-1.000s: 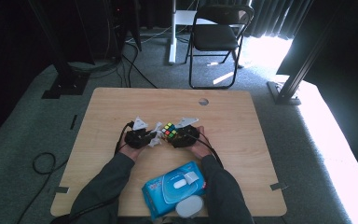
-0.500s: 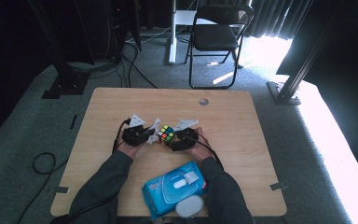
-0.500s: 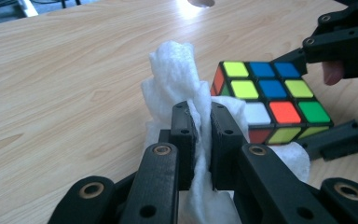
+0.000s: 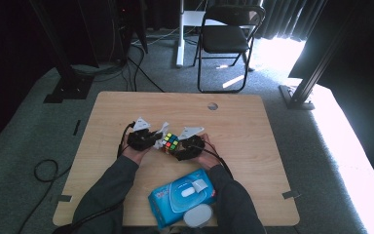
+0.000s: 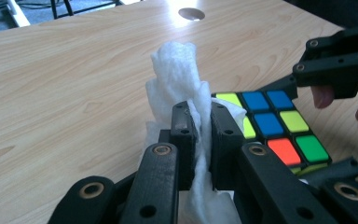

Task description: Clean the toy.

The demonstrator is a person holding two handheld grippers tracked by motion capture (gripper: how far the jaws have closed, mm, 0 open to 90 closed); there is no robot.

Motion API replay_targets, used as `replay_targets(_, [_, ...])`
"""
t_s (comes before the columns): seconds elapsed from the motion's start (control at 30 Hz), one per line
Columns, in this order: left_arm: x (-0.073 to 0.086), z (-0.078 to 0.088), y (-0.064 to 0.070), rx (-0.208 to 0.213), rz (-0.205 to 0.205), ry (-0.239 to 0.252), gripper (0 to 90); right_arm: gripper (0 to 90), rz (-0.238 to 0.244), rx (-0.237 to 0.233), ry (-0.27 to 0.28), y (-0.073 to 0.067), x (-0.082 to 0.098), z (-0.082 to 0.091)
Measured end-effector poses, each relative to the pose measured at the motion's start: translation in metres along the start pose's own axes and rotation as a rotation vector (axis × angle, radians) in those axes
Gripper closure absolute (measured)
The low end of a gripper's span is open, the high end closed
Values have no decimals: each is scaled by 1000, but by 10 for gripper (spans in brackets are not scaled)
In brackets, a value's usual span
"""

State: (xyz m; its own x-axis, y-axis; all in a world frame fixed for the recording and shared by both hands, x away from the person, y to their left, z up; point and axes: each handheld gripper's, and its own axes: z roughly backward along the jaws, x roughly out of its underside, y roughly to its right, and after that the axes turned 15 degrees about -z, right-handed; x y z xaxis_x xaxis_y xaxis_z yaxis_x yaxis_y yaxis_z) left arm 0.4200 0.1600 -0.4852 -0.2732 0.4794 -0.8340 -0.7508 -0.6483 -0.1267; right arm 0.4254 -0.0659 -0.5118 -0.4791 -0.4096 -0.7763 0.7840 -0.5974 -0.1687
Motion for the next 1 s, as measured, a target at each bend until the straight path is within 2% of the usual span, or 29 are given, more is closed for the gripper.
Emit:
replay_targets(0.13, [0, -1, 0, 13, -14, 4, 824, 343, 23, -10, 6, -6, -3, 0])
replay_targets(0.53, [8, -7, -2, 42, -21, -33, 827, 344, 21, -33, 27, -8, -7, 6])
replay_targets(0.67, [11, -10, -2, 55, -34, -62, 826, 344, 9, -39, 45, -6, -9, 11])
replay_targets(1.0, [17, -14, 2, 63, -39, -92, 826, 344, -18, -29, 64, 0, -9, 16])
